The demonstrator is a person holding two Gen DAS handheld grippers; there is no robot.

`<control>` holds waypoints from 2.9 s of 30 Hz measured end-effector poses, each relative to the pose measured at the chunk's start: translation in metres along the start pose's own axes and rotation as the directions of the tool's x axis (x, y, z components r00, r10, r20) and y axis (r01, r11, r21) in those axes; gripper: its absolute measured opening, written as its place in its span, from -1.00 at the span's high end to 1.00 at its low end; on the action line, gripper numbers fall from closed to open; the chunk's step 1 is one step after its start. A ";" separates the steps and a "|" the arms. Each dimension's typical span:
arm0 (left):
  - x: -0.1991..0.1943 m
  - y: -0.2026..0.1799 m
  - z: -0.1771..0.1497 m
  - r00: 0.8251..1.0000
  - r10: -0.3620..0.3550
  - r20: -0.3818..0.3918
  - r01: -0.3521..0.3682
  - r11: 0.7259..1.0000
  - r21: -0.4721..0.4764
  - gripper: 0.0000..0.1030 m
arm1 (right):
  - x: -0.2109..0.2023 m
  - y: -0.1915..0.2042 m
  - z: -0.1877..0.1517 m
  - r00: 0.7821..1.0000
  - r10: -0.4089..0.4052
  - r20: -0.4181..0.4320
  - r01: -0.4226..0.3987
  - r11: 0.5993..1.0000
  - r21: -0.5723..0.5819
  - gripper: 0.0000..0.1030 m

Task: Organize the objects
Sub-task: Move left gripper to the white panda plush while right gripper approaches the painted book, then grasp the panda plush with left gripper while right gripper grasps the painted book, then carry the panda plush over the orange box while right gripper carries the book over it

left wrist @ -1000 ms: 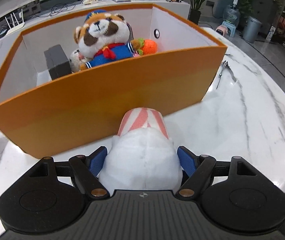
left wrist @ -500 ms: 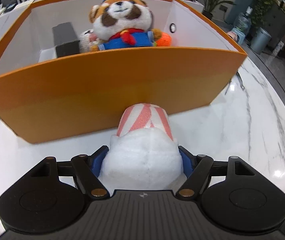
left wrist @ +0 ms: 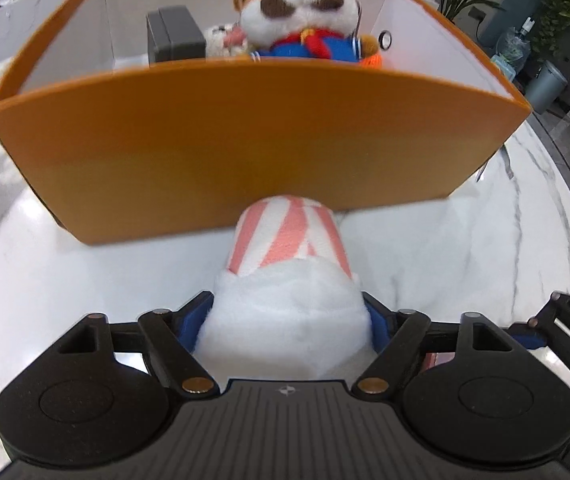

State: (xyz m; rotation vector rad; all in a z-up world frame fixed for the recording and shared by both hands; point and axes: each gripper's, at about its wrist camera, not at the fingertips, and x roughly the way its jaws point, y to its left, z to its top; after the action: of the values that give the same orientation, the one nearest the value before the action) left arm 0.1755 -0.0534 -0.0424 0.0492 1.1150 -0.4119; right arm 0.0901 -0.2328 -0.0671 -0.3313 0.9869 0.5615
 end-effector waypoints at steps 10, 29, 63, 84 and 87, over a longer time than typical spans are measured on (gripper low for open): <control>0.002 -0.016 -0.007 0.994 0.107 -0.006 -0.106 0.989 0.100 -0.63 | -0.005 -0.003 0.000 0.999 -0.017 0.034 0.016 0.999 0.029 -0.27; -0.046 -0.023 -0.028 0.977 0.177 0.122 -0.190 0.976 0.107 -0.59 | -0.030 -0.035 -0.002 0.985 -0.133 0.109 0.109 0.974 0.200 -0.24; -0.117 -0.041 0.056 0.844 0.241 0.479 -0.250 0.967 -0.048 -0.59 | -0.092 -0.060 0.111 0.820 -0.323 0.473 0.085 0.885 0.457 -0.24; -0.046 -0.013 0.093 0.866 0.331 0.375 -0.299 0.944 -0.142 -0.59 | -0.012 -0.105 0.145 0.868 -0.303 0.393 0.077 0.865 0.497 -0.24; -0.043 -0.010 0.091 0.868 0.333 0.367 -0.297 0.943 -0.154 -0.60 | -0.005 -0.106 0.146 0.879 -0.290 0.378 0.073 0.865 0.496 -0.24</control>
State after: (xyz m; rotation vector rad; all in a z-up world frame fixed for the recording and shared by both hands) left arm 0.2339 -0.0716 0.0379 0.0642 0.7119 -0.0666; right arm 0.2503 -0.2464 0.0137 0.1388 0.6060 0.1864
